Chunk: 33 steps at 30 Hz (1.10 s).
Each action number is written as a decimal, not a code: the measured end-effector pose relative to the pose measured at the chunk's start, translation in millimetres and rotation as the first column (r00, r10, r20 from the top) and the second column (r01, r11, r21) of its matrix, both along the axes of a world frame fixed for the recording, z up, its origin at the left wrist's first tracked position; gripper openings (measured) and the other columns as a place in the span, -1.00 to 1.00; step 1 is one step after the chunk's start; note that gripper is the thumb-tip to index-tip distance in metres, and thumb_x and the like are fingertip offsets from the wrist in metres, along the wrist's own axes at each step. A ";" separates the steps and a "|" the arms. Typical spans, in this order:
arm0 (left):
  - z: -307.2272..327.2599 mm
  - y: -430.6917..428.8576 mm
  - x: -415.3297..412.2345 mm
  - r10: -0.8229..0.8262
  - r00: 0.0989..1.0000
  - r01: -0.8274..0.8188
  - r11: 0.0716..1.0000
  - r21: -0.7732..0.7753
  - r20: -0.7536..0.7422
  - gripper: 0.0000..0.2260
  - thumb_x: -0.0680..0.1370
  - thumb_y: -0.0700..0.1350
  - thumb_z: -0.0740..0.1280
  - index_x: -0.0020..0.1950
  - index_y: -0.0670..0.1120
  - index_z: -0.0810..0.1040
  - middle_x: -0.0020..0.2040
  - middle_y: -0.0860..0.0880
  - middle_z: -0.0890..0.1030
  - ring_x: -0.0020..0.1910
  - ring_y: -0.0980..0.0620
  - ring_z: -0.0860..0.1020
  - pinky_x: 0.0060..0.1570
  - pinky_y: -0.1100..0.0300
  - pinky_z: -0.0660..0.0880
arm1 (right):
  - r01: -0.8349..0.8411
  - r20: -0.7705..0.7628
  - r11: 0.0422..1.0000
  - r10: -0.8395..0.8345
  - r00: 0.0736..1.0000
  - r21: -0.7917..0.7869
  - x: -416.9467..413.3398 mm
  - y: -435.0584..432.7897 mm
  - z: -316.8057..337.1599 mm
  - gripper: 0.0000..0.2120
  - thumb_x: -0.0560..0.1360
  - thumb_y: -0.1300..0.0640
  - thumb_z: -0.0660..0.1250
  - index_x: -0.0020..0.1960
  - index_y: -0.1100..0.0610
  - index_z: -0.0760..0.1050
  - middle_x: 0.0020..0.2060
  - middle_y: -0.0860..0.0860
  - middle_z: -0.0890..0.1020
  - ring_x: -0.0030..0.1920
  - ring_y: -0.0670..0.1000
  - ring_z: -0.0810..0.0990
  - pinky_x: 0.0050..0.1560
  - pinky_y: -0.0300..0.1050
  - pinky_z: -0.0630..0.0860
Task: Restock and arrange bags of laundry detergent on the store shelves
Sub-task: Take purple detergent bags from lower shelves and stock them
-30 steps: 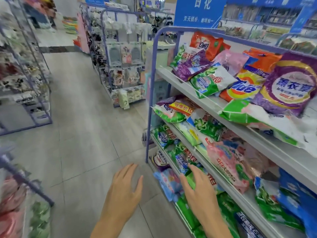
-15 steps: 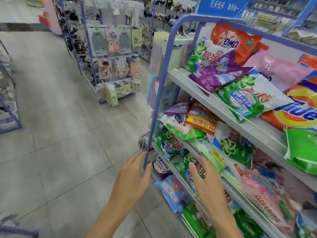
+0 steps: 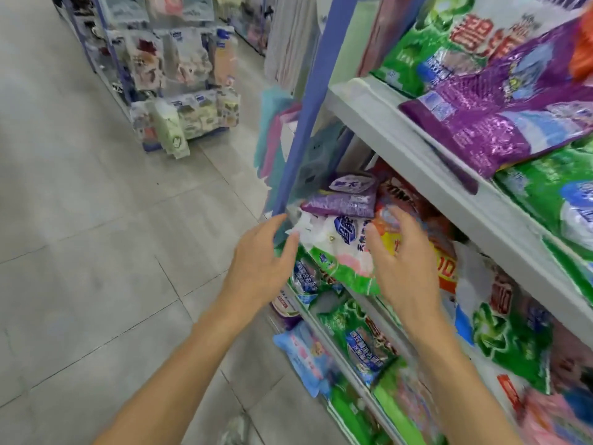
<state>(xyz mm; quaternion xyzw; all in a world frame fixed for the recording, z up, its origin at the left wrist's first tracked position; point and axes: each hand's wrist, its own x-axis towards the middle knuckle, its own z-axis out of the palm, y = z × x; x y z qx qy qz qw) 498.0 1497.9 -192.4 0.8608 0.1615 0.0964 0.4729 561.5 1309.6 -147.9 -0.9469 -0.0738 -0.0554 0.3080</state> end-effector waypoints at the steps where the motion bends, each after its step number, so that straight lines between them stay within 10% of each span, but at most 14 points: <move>1: -4.8 1.2 13.1 0.000 1.000 0.001 1.000 -0.021 0.008 -0.61 0.66 0.06 0.26 0.47 -0.02 0.48 0.36 0.04 0.57 0.35 0.03 0.49 0.30 0.22 0.34 | 0.014 0.013 1.000 -0.014 1.000 -0.028 14.1 5.0 -0.2 -0.52 0.63 -0.07 0.32 0.48 0.10 0.42 0.36 0.07 0.57 0.35 0.09 0.51 0.32 -0.08 0.38; 8: -50.5 -6.6 117.8 -0.171 0.981 0.168 0.985 0.032 0.087 -0.63 0.70 0.11 0.15 0.39 -0.05 0.50 0.26 -0.07 0.62 0.25 -0.04 0.53 0.20 0.12 0.40 | 0.196 -0.226 0.972 -0.221 0.949 -0.125 104.2 29.3 -39.3 -0.32 0.58 -0.29 0.23 0.60 -0.08 0.14 0.48 0.10 0.45 0.45 0.19 0.43 0.41 0.05 0.34; 16: -91.9 -21.3 189.1 -0.131 0.979 0.132 0.991 -0.006 -0.157 -0.50 0.70 0.21 0.01 0.23 -0.19 0.48 0.23 -0.28 0.59 0.24 -0.28 0.51 0.22 -0.04 0.39 | 0.339 -0.245 0.898 -0.409 0.879 -0.282 176.6 41.0 -95.8 0.08 0.19 -0.72 0.07 0.42 0.03 0.41 0.31 0.07 0.58 0.25 0.25 0.59 0.26 0.29 0.52; 22: -95.5 -11.9 197.3 -0.057 0.996 0.031 0.937 -0.347 -0.065 -0.74 0.59 -0.01 0.38 0.19 -0.14 0.57 0.11 -0.08 0.68 0.10 -0.12 0.61 0.15 0.07 0.52 | 0.259 -0.305 0.964 -0.263 0.915 -0.054 168.4 48.3 -77.8 -0.56 0.45 -0.12 0.48 0.28 0.01 0.60 0.17 -0.02 0.69 0.17 0.10 0.64 0.26 0.04 0.53; 28: -71.5 -6.2 182.2 -0.049 0.993 0.008 0.930 -0.368 -0.103 -0.53 0.49 -0.10 0.51 0.36 -0.04 0.49 0.12 -0.03 0.68 0.12 -0.06 0.63 0.20 0.00 0.56 | 0.293 -0.386 0.947 -0.222 0.895 0.135 164.4 42.5 -68.6 -0.32 0.25 0.02 0.51 0.36 0.07 0.56 0.26 0.03 0.64 0.25 0.11 0.61 0.36 0.09 0.50; 33: -42.1 9.2 151.7 -0.083 0.984 -0.024 0.820 -0.572 -0.160 -0.42 0.28 -0.21 0.61 0.22 0.02 0.47 0.07 -0.03 0.70 0.04 -0.01 0.68 0.10 0.03 0.61 | 0.293 -0.457 0.923 -0.154 0.876 0.251 124.2 35.5 -42.1 -0.56 0.48 0.24 0.50 0.33 0.05 0.57 0.14 0.00 0.68 0.12 0.06 0.66 0.10 -0.08 0.55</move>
